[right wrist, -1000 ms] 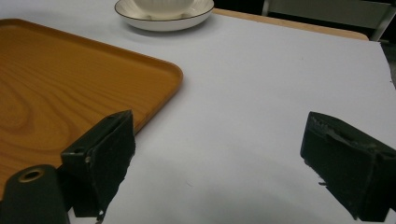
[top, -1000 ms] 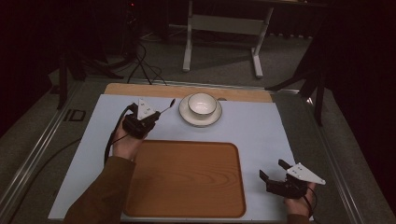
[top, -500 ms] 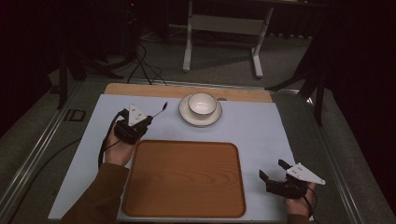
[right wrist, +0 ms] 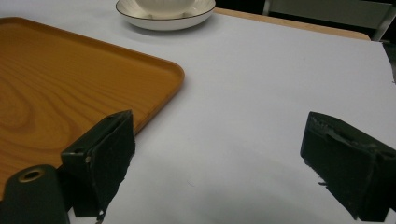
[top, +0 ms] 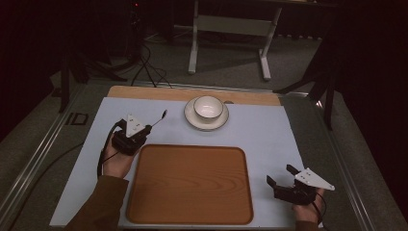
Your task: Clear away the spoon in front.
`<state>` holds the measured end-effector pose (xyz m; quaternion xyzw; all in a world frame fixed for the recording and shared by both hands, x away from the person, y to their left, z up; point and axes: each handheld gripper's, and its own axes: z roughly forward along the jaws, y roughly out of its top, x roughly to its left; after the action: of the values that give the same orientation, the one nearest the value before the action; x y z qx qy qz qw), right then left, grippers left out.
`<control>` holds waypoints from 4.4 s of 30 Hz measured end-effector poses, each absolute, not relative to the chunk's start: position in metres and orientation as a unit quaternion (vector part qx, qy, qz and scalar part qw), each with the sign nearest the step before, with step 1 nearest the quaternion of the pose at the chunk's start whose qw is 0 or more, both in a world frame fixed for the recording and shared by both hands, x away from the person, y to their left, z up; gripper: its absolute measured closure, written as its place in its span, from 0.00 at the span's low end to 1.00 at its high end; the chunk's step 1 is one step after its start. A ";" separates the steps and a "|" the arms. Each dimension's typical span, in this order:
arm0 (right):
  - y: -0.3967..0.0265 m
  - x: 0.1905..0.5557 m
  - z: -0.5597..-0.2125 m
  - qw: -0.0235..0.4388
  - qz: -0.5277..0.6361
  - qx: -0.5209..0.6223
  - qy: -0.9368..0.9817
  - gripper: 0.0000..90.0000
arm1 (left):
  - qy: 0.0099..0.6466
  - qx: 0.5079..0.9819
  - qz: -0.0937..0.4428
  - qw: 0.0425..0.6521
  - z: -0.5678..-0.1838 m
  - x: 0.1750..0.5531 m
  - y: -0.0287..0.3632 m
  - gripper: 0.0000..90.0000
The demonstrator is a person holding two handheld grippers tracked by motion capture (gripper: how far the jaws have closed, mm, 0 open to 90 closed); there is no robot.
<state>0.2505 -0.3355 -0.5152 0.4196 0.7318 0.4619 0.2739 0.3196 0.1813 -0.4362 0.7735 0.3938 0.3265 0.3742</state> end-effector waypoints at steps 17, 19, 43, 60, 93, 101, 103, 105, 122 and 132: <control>-0.335 0.250 -0.515 0.275 0.462 0.419 0.732 0.11 | 0.412 0.764 0.325 0.376 -0.449 0.303 0.193 0.99; -0.335 0.250 -0.515 0.275 0.462 0.419 0.732 0.11 | 0.414 0.763 0.325 0.375 -0.451 0.302 0.194 0.99; -0.335 0.250 -0.515 0.276 0.462 0.419 0.731 0.11 | 0.434 0.754 0.326 0.370 -0.470 0.282 0.205 0.99; -0.335 0.250 -0.515 0.277 0.463 0.418 0.731 0.11 | 0.444 0.744 0.334 0.372 -0.475 0.263 0.213 0.99; -0.335 0.250 -0.515 0.278 0.464 0.416 0.731 0.11 | 0.431 0.758 0.346 0.346 -0.488 0.226 0.202 0.98; -0.335 0.250 -0.515 0.277 0.464 0.417 0.731 0.11 | 0.425 0.763 0.347 0.341 -0.491 0.208 0.200 0.98; -0.334 0.250 -0.515 0.277 0.463 0.417 0.731 0.11 | 0.422 0.769 0.347 0.333 -0.494 0.208 0.198 0.98; -0.334 0.250 -0.515 0.277 0.464 0.416 0.731 0.11 | 0.423 0.771 0.349 0.323 -0.496 0.208 0.195 0.97; -0.333 0.250 -0.515 0.275 0.463 0.416 0.733 0.11 | 0.417 0.785 0.286 0.358 -0.502 0.201 0.181 0.74; -0.333 0.250 -0.516 0.274 0.461 0.415 0.734 0.11 | 0.408 0.780 0.271 0.388 -0.500 0.204 0.182 0.47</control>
<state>0.2504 -0.3330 -0.5157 0.4153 0.7345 0.4615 0.2740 0.2035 0.1817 -0.5005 0.7804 0.4084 0.2714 0.3879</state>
